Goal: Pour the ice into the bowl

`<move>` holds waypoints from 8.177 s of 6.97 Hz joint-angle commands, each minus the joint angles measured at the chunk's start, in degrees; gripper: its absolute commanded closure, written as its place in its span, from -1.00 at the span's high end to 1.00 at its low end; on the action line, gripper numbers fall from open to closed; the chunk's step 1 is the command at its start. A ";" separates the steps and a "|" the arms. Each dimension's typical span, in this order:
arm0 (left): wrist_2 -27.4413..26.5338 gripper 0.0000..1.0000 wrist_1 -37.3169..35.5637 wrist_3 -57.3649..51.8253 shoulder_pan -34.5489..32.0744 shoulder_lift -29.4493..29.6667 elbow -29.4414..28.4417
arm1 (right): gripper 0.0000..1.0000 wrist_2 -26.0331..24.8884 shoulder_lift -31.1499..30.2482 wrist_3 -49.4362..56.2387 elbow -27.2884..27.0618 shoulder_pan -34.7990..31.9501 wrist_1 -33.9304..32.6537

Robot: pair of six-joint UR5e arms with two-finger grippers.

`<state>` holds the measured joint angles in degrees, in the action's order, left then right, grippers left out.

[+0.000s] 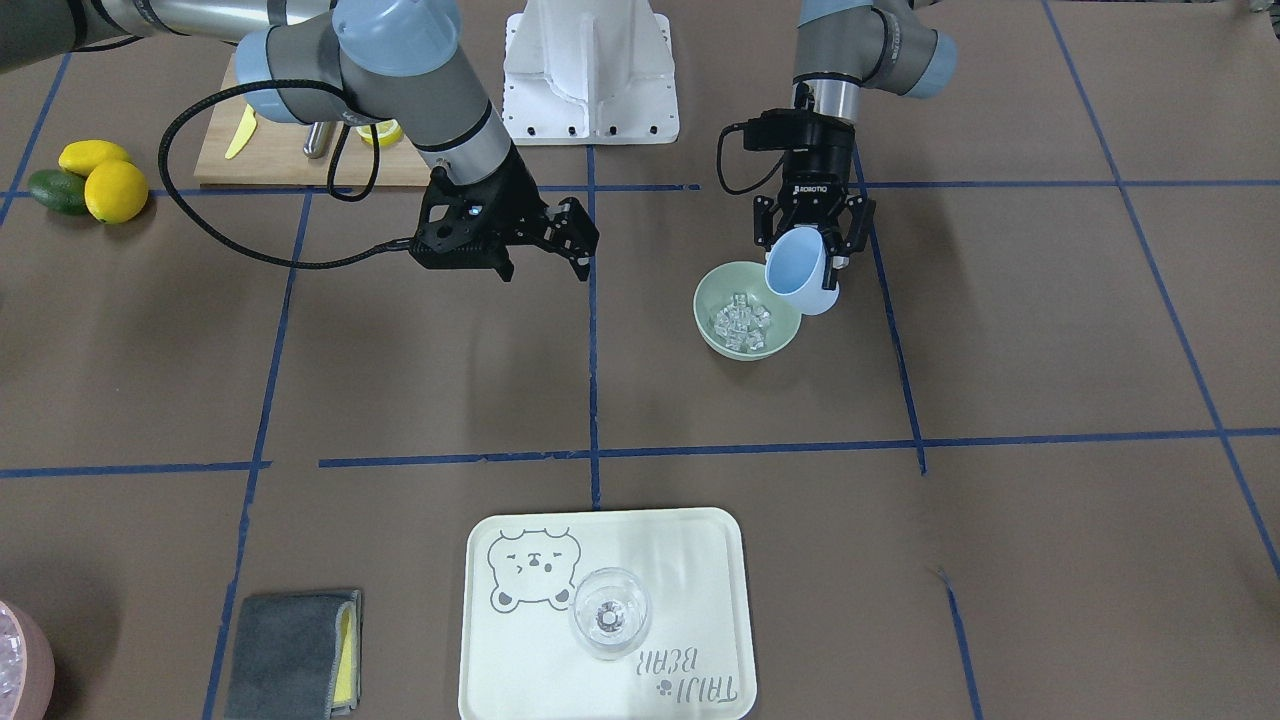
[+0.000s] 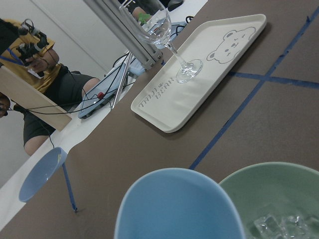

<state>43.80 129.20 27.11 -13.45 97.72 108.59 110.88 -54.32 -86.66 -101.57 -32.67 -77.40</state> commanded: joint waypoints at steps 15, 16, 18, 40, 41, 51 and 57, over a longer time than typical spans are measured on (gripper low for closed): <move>14.92 -1.00 40.76 18.63 -15.91 -22.31 -12.15 | 1.00 5.75 -7.55 1.32 -7.50 -5.56 -3.54; 14.83 -1.00 41.39 23.98 -16.00 -22.40 -13.04 | 1.00 5.75 -7.55 1.32 -7.50 -5.56 -3.54; 4.95 -1.00 41.39 29.64 -15.65 -22.75 -13.92 | 1.00 6.19 -7.47 1.32 -7.50 -5.91 -3.54; 1.73 1.00 41.31 33.09 -5.36 -26.88 -12.44 | 1.00 -4.97 4.49 -0.09 4.10 5.07 -3.11; 1.99 1.00 41.22 31.26 -6.67 -26.79 -11.83 | 1.00 -5.14 6.31 0.00 6.45 5.60 -2.93; 44.94 1.00 17.79 11.29 -36.90 -23.20 0.05 | -0.42 -10.68 23.39 0.53 32.93 10.79 4.37; 60.53 1.00 -12.21 1.01 -47.46 -9.48 -0.57 | -1.00 -8.15 22.25 2.99 23.75 7.38 1.14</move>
<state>103.65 119.87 28.71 -60.46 87.55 108.07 101.52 -31.43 -83.67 -73.78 -23.69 -74.30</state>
